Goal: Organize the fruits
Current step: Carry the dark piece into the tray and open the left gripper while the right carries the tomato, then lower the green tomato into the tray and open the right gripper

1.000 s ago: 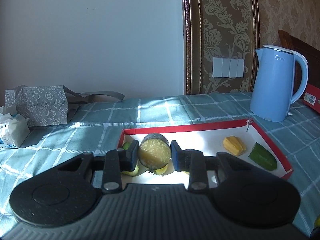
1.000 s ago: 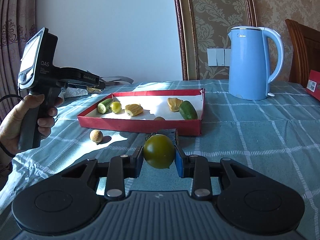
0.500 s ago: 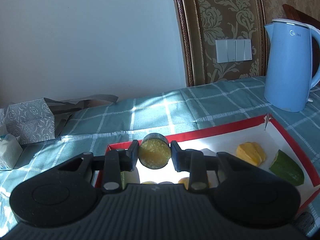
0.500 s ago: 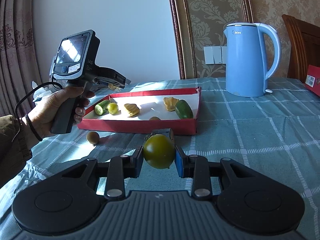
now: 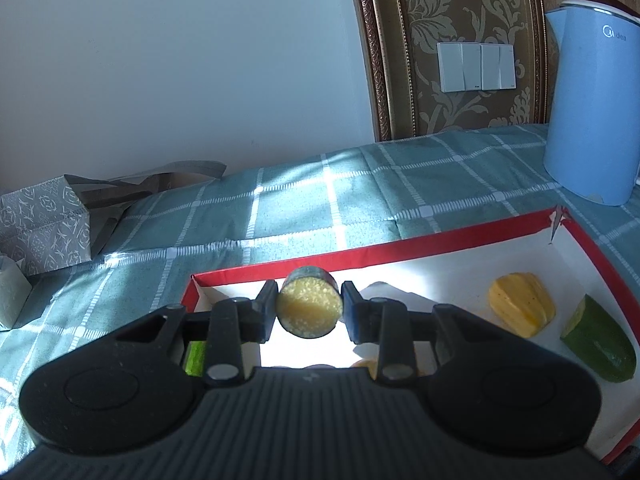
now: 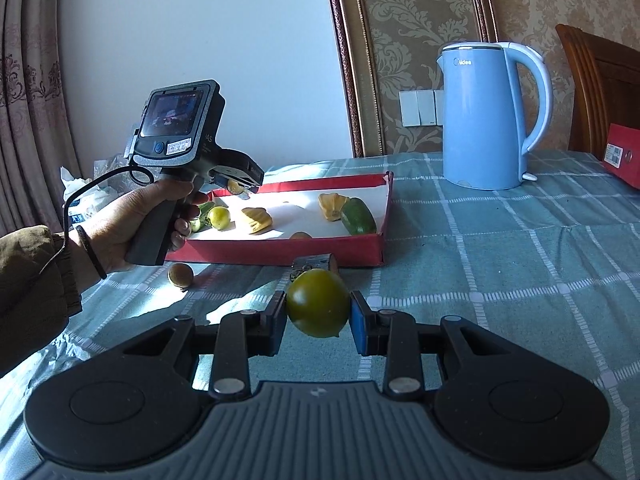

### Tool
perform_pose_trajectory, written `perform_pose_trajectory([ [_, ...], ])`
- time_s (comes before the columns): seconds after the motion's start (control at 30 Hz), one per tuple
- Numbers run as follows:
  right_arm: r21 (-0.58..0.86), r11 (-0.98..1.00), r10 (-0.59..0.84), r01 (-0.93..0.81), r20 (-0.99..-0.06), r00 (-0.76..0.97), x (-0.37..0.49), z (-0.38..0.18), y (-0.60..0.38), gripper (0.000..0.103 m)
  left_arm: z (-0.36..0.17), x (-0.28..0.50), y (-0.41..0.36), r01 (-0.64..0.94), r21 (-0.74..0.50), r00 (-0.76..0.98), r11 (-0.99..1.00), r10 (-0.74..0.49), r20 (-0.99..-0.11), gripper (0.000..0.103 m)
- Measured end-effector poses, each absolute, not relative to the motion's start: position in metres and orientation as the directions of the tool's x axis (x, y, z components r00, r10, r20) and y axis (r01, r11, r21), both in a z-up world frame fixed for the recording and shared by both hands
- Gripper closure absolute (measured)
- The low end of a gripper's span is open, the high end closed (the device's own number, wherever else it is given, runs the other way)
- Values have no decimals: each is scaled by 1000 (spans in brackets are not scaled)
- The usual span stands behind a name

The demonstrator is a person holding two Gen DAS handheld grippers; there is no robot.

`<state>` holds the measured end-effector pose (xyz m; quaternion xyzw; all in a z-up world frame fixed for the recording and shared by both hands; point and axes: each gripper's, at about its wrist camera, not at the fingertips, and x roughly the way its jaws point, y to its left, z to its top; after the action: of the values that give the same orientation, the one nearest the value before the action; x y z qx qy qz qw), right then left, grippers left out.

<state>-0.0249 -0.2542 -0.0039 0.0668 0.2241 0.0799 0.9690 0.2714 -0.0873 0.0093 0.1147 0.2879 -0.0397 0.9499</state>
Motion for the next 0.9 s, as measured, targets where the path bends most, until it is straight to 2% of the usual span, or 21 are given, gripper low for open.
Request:
perform_pose_trajectory([
  [0.37,163,978,190,-132,-425,885,-25,-2,-251,71,6,276,-91,144,205,822,968,-1,-569,70],
  [0.43,160,979,187,-130,-425,886,-25,-1,-250,71,8,275,-91,152,201,824,968,-11,-566,60],
  [0.67,152,979,189,-136,-427,884,-23,0,-244,71,16,266,-85,135,191,840,972,-10,-542,49],
  [0.73,150,979,191,-138,-427,884,-22,1,-242,71,19,263,-80,119,186,849,975,-3,-528,38],
  [0.9,149,976,207,-158,-420,884,-19,5,-235,71,24,252,-67,99,177,858,979,6,-514,34],
])
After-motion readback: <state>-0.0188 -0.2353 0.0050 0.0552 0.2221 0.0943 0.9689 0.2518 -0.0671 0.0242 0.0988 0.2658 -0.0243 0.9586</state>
